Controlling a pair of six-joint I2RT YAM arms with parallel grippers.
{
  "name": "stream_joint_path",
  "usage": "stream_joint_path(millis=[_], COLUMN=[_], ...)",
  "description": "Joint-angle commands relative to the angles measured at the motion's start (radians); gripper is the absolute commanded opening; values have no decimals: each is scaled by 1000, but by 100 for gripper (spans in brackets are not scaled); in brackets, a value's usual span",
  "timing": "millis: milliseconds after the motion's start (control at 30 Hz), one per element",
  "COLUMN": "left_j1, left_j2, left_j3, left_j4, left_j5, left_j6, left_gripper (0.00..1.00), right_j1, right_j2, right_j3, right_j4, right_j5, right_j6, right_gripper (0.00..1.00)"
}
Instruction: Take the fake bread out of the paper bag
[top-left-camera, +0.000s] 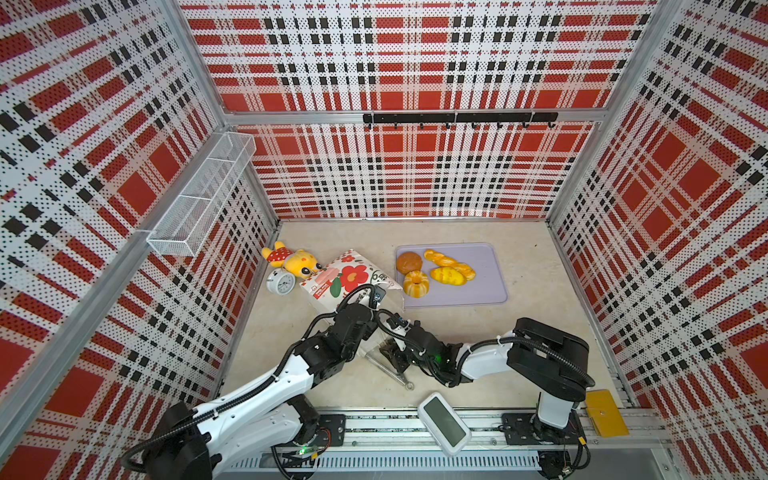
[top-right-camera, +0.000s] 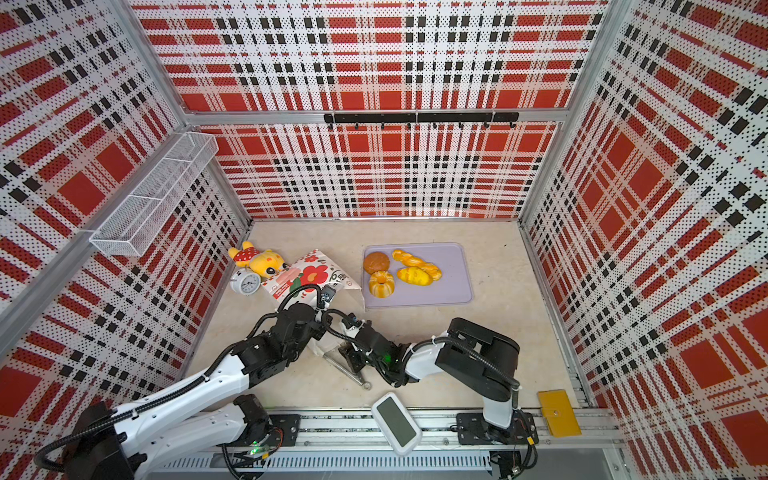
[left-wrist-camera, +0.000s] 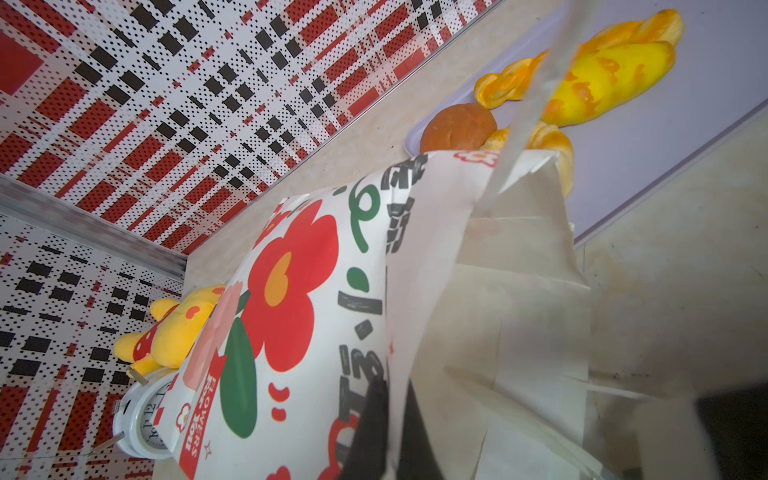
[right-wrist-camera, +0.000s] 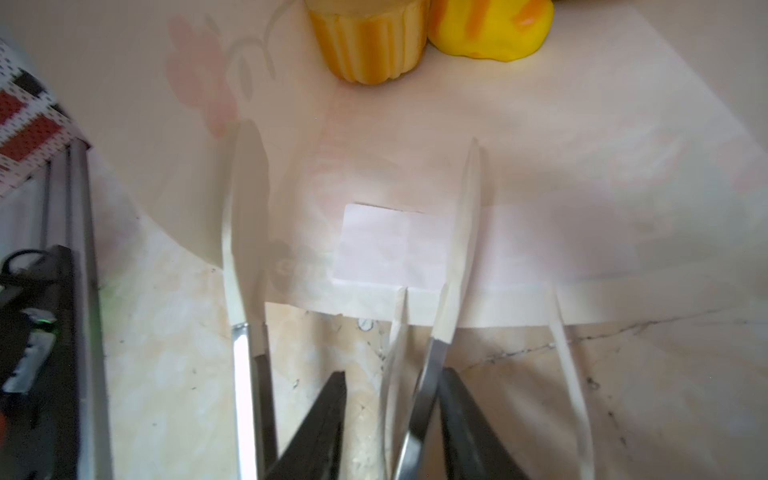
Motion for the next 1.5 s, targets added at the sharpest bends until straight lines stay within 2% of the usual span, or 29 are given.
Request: stream_joint_path(millis=[0, 100, 267, 333, 400, 467, 767, 900, 967, 1167, 1333, 1467], left_j1=[-7, -7, -5, -7, -6, -7, -8, -8, -8, -8, -9, -11], left_j2=[-18, -21, -21, -22, -21, -18, -19, -18, -17, -24, -26, -31], left_j3=[3, 3, 6, 5, 5, 6, 8, 8, 9, 9, 9, 9], left_j4=[33, 33, 33, 34, 33, 33, 33, 35, 33, 34, 35, 34], left_j5=[-5, -7, -6, -5, -3, -3, -3, -2, -4, -6, -7, -8], left_j6=[7, 8, 9, 8, 10, 10, 15, 16, 18, 21, 22, 23], left_gripper=[0, 0, 0, 0, 0, 0, 0, 0, 0, 0, 0, 0], right_j1=[-1, -9, -24, -31, -34, -34, -34, -34, -37, -42, -102, -143], right_j2=[0, -29, -78, -81, -68, -42, 64, 83, 75, -38, -153, -209], right_j3=[8, -15, -27, -12, 15, 45, 177, 209, 210, 186, 149, 184], right_j4=[-14, -5, -44, -77, -110, -135, -293, -345, -360, -406, -426, -550], right_j5=[21, 24, 17, -4, -31, -51, -42, -14, 1, 9, -80, -139], right_j6=[-2, 13, 23, 20, 22, 26, 44, 52, 56, 54, 98, 86], right_gripper=[26, 17, 10, 14, 27, 30, 27, 18, 11, 0, 0, 0])
